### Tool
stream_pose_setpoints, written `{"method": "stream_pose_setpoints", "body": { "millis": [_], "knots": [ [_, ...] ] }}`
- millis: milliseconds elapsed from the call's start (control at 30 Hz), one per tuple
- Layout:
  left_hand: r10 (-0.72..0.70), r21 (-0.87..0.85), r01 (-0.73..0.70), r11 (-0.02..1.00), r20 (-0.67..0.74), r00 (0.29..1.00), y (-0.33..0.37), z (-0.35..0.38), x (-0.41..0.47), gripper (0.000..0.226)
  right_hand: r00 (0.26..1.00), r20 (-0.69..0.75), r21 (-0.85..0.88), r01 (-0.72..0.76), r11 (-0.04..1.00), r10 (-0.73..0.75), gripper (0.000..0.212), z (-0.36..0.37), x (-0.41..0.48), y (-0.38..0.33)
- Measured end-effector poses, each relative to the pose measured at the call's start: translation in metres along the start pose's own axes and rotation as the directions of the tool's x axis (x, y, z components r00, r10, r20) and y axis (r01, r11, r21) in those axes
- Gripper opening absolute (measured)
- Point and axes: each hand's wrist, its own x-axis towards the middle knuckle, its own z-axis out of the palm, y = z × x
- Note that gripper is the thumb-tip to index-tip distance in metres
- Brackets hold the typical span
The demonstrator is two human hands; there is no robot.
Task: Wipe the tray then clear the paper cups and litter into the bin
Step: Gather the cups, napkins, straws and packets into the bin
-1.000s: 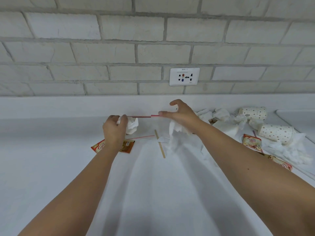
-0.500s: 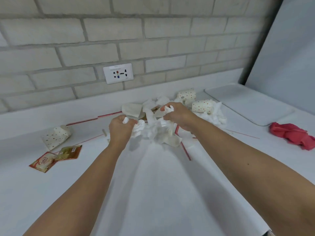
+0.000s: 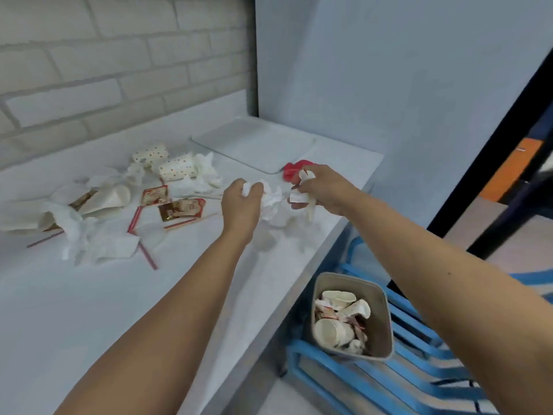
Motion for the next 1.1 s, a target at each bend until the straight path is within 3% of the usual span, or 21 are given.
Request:
{"method": "stream_pose_setpoints", "body": {
  "millis": [100, 167, 333, 467, 600, 700, 900, 1033, 1100],
  "knots": [
    [-0.03, 0.004, 0.03, 1.0, 0.181, 0.983, 0.004, 0.063, -0.026, 0.039, 0.995, -0.101, -0.072, -0.03, 0.997, 0.022, 0.024, -0.049, -0.015, 0.027],
    [-0.048, 0.08, 0.026, 0.996, 0.29, 0.956, -0.003, 0.097, -0.042, 0.032, 0.984, -0.174, -0.136, -0.057, 0.989, 0.033, 0.026, -0.075, -0.026, 0.047],
    [-0.152, 0.212, 0.072, 0.975, 0.391, 0.908, -0.041, 0.149, -0.072, 0.027, 0.958, -0.237, -0.129, -0.195, 0.972, 0.161, 0.025, -0.11, -0.05, 0.102],
    [-0.331, 0.326, 0.2, 0.924, 0.422, 0.844, -0.086, 0.164, -0.088, 0.026, 0.949, -0.235, -0.18, -0.255, 0.95, 0.21, 0.042, -0.114, -0.065, 0.152],
    [-0.362, 0.48, 0.17, 0.861, 0.343, 0.867, -0.122, 0.168, -0.107, 0.03, 0.947, -0.267, -0.206, -0.239, 0.949, 0.18, 0.049, -0.106, -0.071, 0.197],
    [-0.389, 0.451, 0.232, 0.862, 0.296, 0.872, -0.14, 0.165, -0.121, 0.033, 0.949, -0.27, -0.198, -0.22, 0.955, 0.163, 0.051, -0.101, -0.072, 0.222],
    [-0.413, 0.574, 0.188, 0.797, 0.292, 0.863, -0.168, 0.162, -0.132, 0.054, 0.972, 0.005, -0.347, -0.218, 0.912, 0.234, 0.031, -0.102, -0.075, 0.271],
    [-0.537, 0.414, 0.389, 0.823, 0.349, 0.768, -0.173, 0.171, -0.137, 0.046, 0.975, 0.01, -0.363, -0.202, 0.91, 0.221, 0.03, -0.107, -0.071, 0.282],
    [-0.541, 0.377, 0.408, 0.832, 0.385, 0.748, -0.18, 0.175, -0.139, 0.032, 0.978, -0.022, -0.339, -0.204, 0.919, 0.209, 0.036, -0.111, -0.07, 0.277]
  ]
}}
